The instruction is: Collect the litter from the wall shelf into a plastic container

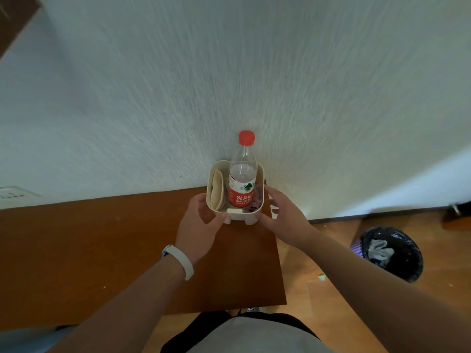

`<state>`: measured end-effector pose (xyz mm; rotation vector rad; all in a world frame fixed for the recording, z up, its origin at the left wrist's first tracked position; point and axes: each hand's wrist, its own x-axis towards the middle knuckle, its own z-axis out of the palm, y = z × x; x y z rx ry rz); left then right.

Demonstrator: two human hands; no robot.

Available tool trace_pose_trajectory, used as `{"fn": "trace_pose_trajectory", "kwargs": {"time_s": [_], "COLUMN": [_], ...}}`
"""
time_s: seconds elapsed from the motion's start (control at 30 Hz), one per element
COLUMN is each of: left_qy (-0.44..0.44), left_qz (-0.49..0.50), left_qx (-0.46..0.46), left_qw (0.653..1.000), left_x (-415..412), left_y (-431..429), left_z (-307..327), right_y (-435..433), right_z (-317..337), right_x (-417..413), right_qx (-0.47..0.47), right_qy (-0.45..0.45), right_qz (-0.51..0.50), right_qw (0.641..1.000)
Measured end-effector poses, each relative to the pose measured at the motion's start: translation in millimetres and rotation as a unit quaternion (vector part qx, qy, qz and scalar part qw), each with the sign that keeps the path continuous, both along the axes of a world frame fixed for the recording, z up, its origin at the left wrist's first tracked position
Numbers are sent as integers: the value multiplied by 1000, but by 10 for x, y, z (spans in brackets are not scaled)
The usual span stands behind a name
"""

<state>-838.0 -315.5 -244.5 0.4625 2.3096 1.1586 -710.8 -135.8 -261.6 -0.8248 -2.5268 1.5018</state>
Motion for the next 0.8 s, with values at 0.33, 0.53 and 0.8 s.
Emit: {"fn": "trace_pose_trajectory", "kwargs": {"time_s": [0.33,0.53,0.8], "left_qy": [15,-5,56], "left_qz": [3,1,-7], "left_qx": [-29,-26,-12], "left_qw": [999,1000,998], "left_x": [-74,-112,-163], "left_y": [169,148,93], "left_z": [-56,-41,298], "right_y": [95,135,279], "right_z": [0,77,356], "right_x": [-146,-177,-75], "right_qx": [9,10,129], "right_qy": [-18,-39,-67], "right_qz": [-6,23,24], "right_qw": [1000,999,989]}}
